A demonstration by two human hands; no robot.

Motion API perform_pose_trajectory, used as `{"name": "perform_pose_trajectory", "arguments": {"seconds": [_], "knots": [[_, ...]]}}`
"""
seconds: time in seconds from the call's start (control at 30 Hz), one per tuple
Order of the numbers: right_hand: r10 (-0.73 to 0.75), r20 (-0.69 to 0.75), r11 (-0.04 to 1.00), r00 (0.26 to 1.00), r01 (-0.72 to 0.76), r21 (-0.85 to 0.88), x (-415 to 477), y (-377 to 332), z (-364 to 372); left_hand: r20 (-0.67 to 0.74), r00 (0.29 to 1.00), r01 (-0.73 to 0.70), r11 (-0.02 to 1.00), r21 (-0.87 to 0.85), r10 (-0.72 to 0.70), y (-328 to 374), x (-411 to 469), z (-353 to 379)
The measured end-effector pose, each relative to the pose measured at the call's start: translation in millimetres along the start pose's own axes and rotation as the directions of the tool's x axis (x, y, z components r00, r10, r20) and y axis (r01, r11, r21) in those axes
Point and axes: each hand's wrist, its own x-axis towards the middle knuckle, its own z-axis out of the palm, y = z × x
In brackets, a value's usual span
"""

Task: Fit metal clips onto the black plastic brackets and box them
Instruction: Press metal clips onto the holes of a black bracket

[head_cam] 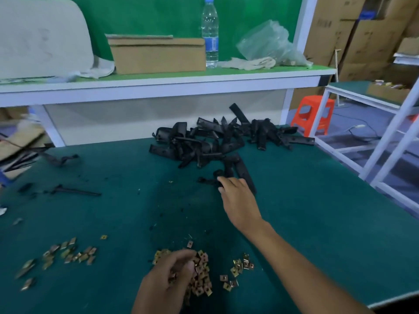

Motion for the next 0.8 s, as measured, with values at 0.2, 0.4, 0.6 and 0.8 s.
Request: {"name": "perform_pose_trajectory", "arguments": {"seconds": [0.2,0.4,0.6,0.8], "knots": [[-0.346,-0.305,0.937,0.887,0.341,-0.07,-95,-50,-23,-0.097,0.994,0.017,0.932,-0.362,-0.056,27,20,18],[-0.366,-0.189,0.931,0.911,0.358,-0.073,-136,-52,-39,-0.065,0.998,-0.006,0.954,-0.299,-0.014,34,25,30],[-0.243,0.03,0.897,0.97,0.236,-0.374,-117,-19,-47,0.177,0.963,-0.203,0.979,-0.02,0.203,40,28,27],[0.142,-0.069,0.964,0.987,-0.154,-0.217,-110,13,-28,0.128,0.963,-0.266,0.902,0.341,0.236,37,32,52]]}}
